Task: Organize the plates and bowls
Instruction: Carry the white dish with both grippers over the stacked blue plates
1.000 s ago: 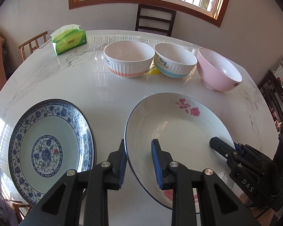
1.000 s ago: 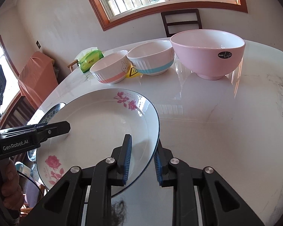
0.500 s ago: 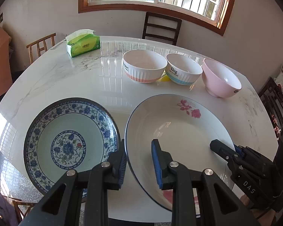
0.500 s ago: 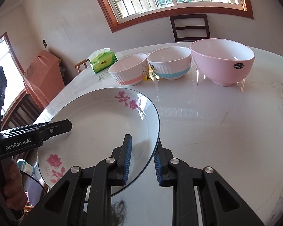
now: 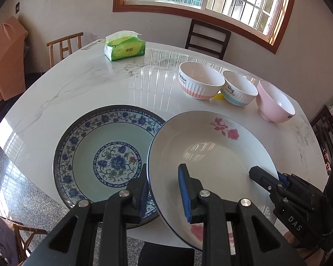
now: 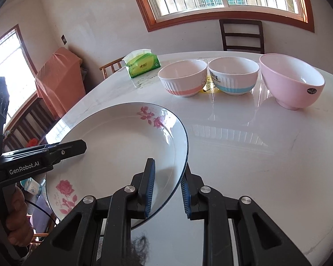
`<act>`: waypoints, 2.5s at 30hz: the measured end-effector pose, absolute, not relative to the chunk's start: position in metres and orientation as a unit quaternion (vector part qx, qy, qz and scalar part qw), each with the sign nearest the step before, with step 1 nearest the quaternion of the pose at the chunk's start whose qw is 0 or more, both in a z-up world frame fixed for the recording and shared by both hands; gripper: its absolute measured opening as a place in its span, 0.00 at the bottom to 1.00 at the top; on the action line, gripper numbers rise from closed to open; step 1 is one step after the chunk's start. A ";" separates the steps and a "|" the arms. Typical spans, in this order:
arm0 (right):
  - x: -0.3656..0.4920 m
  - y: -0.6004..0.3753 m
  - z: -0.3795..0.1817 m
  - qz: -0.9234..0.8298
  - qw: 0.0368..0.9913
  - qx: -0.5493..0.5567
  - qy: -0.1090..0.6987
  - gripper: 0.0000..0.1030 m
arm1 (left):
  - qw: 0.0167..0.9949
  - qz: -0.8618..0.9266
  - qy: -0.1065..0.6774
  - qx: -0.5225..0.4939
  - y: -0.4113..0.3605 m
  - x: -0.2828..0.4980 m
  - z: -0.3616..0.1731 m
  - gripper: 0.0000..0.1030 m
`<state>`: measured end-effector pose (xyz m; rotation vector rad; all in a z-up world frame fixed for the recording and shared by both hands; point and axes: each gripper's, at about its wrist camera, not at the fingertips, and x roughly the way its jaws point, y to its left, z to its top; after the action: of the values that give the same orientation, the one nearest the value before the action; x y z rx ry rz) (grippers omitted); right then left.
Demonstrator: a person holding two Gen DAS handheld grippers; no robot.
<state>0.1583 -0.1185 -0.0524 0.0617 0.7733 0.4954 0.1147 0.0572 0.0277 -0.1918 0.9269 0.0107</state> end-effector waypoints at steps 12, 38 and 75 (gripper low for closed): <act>0.154 -0.059 -0.054 0.274 0.885 -0.010 0.377 0.21 | 0.886 0.046 0.442 -0.131 0.118 0.093 0.022 0.25; 0.165 0.002 -0.069 0.295 0.873 -0.060 0.385 0.21 | 0.871 0.082 0.455 -0.170 0.178 0.097 0.000 0.25; 0.179 0.016 -0.077 0.286 0.881 -0.076 0.369 0.21 | 0.868 0.084 0.459 -0.172 0.188 0.120 -0.016 0.25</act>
<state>0.1790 0.0158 -0.0772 -0.1578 0.7679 0.5965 0.1195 0.1885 -0.0158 -0.3596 0.9610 0.1764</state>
